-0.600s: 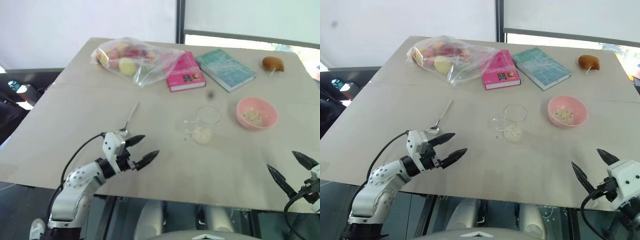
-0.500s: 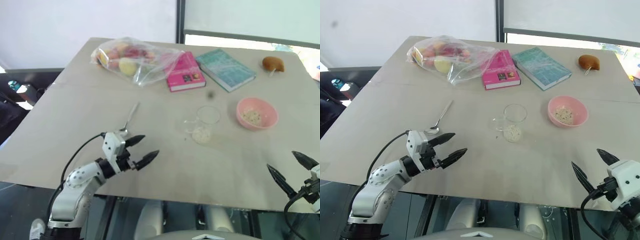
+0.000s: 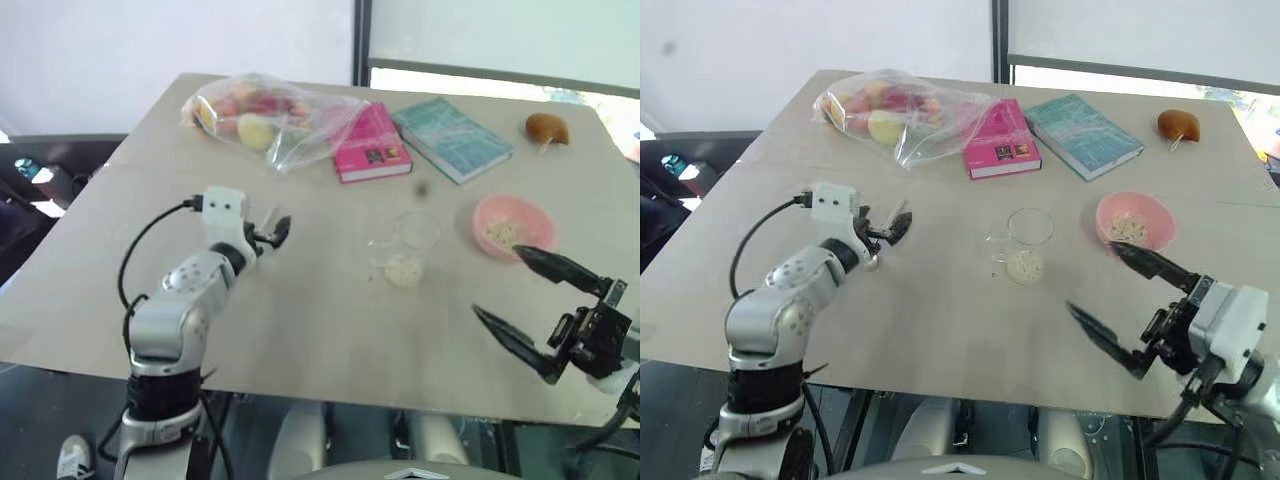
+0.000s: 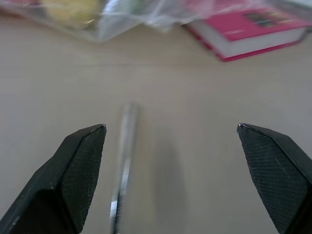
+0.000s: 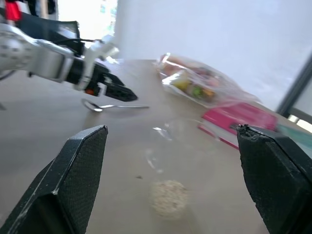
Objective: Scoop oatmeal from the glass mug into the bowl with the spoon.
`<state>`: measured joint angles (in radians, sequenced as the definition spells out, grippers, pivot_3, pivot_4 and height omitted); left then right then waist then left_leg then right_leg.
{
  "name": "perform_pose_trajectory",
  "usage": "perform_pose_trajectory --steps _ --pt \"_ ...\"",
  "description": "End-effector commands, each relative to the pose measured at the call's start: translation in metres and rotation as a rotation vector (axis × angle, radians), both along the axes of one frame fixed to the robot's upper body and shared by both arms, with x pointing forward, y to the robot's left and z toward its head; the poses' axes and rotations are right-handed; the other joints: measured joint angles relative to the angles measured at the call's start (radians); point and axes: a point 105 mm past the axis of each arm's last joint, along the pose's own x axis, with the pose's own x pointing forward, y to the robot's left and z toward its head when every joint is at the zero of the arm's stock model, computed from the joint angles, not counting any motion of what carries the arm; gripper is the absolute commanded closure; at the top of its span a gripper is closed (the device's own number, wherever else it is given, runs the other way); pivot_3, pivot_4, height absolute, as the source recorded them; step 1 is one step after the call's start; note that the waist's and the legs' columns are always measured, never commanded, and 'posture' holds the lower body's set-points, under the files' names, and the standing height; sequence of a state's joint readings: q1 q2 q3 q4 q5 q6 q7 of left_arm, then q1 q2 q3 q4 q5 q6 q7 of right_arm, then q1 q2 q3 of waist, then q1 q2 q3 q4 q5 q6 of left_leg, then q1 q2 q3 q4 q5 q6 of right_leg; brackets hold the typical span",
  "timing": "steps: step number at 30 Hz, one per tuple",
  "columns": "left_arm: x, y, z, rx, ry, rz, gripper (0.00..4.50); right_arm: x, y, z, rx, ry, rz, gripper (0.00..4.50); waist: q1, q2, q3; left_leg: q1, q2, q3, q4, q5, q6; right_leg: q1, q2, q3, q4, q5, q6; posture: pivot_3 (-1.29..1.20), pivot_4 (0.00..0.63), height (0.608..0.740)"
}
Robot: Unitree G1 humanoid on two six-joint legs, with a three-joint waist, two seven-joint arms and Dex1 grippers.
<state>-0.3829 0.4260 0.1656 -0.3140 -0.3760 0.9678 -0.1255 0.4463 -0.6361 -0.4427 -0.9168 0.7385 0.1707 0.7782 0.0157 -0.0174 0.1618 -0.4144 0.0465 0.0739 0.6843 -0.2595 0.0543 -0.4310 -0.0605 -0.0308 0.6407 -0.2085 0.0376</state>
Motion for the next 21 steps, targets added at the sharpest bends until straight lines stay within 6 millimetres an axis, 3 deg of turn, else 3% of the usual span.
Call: perform_pose_trajectory --steps 1,6,11,12,13,15,21 --pt "0.005 0.011 -0.001 0.025 0.102 0.009 0.01 -0.006 0.007 0.01 0.006 -0.044 0.05 0.22 -0.001 -0.001 0.0 0.0 0.0 0.0 0.0 0.0 0.0 0.0 0.0 0.0 0.0 0.0 0.0 0.0 0.15 0.74" --pt "0.013 0.016 -0.009 0.039 0.19 0.02 0.01 -0.006 0.007 0.018 0.035 -0.07 0.055 0.22 -0.001 -0.002 0.0 0.0 0.0 0.0 0.0 0.0 0.0 0.0 -0.001 0.0 0.0 0.0 0.0 0.0 0.15 0.74" --pt "0.019 0.011 -0.03 0.065 0.324 0.028 0.01 -0.003 0.005 0.016 0.029 -0.06 0.056 0.22 0.002 -0.002 0.0 0.0 -0.001 0.0 0.0 0.0 0.0 0.001 -0.001 0.0 0.0 0.0 0.0 0.0 0.15 0.74" --pt "0.021 0.011 -0.031 0.065 0.337 0.033 0.42 -0.002 0.005 0.015 0.028 -0.058 0.056 0.0 0.002 -0.002 -0.001 0.0 -0.001 0.0 0.0 0.0 0.0 0.001 -0.001 0.0 0.0 0.0 0.0 0.0 0.15 0.74" --pt "0.023 0.01 -0.033 0.046 0.362 0.042 0.55 -0.002 0.005 0.014 0.029 -0.054 0.055 0.0 0.001 -0.002 -0.001 0.001 -0.001 0.0 0.001 0.0 0.0 0.001 -0.001 0.0 0.001 0.0 0.0 0.0 0.15 0.74" --pt "0.026 0.011 -0.035 0.04 0.393 0.057 1.27 -0.001 0.005 0.013 0.028 -0.048 0.052 0.0 0.004 -0.002 -0.001 0.001 -0.002 0.0 0.001 0.0 0.0 0.001 -0.002 0.0 0.001 0.0 0.0 0.0 0.15 0.74" --pt "0.026 0.011 -0.037 0.046 0.411 0.056 4.21 0.004 0.005 0.009 0.017 -0.024 0.016 0.0 0.005 -0.001 -0.002 0.001 -0.003 -0.001 0.001 0.0 0.0 0.002 -0.003 0.0 0.001 0.0 -0.001 0.0 0.15 0.74"
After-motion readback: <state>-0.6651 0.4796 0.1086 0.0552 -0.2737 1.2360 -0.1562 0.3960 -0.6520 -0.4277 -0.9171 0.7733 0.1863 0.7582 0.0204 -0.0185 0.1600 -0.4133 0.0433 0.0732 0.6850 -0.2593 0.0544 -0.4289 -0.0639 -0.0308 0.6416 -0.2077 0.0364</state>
